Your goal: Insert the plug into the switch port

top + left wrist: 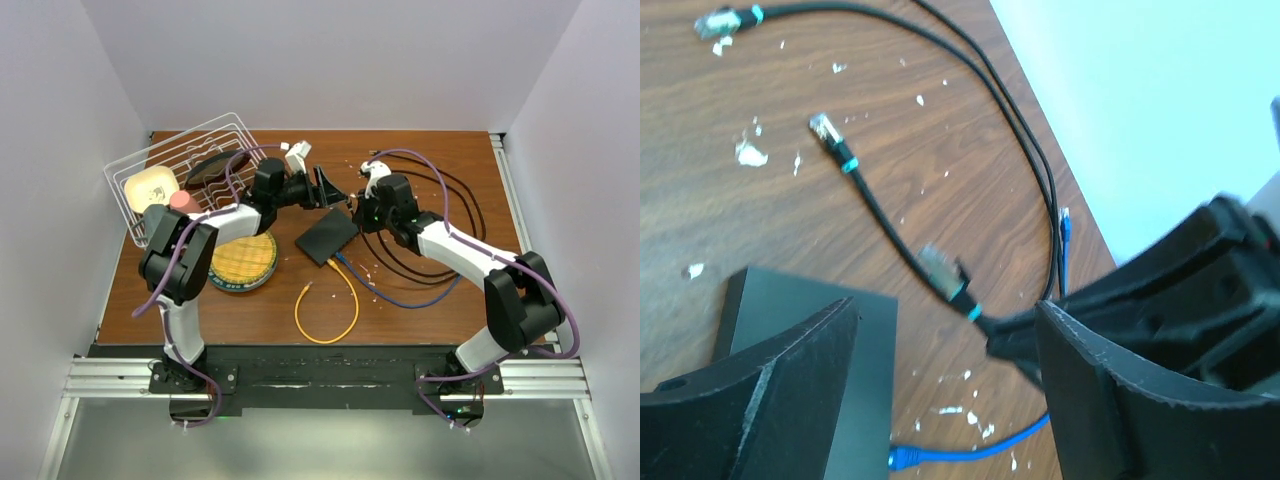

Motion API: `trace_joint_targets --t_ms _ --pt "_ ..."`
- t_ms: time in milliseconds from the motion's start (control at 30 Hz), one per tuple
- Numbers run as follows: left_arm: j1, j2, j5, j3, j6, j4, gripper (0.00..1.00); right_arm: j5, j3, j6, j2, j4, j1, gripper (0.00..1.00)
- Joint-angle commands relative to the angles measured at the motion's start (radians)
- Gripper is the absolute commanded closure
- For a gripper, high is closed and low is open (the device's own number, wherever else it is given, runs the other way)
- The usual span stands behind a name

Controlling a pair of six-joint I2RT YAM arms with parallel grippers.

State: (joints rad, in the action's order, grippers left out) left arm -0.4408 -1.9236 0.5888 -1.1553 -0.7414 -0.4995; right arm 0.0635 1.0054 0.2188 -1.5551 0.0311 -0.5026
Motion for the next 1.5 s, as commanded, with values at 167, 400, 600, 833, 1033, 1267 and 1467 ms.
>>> trace_joint_targets --t_ms 167,400,600,833,1033,1267,1467 --pt "-0.044 -0.047 -0.103 -0.164 0.053 0.186 0.32 -0.059 -0.011 -0.021 0.059 0.020 -0.025 1.00" --pt "-0.064 -0.100 -0.104 -0.211 0.045 0.213 0.52 -0.062 -0.014 -0.024 0.072 0.026 -0.033 1.00" --pt "-0.068 -0.106 -0.098 -0.196 0.027 0.159 0.83 -0.085 -0.027 -0.038 0.076 0.024 -0.047 1.00" --pt "-0.068 -0.087 -0.060 -0.111 -0.021 0.050 1.00 -0.097 -0.033 -0.038 0.075 0.023 -0.048 1.00" --pt "-0.067 -0.020 -0.084 0.024 -0.070 -0.089 1.00 -0.113 -0.033 -0.013 0.111 0.018 -0.050 0.72" --pt "-0.053 0.109 -0.171 0.184 -0.127 -0.246 1.00 -0.117 -0.041 0.043 0.168 -0.008 -0.048 0.26" --pt "-0.050 0.204 -0.262 0.299 -0.180 -0.339 1.00 -0.018 -0.054 0.067 0.162 -0.075 -0.047 0.26"
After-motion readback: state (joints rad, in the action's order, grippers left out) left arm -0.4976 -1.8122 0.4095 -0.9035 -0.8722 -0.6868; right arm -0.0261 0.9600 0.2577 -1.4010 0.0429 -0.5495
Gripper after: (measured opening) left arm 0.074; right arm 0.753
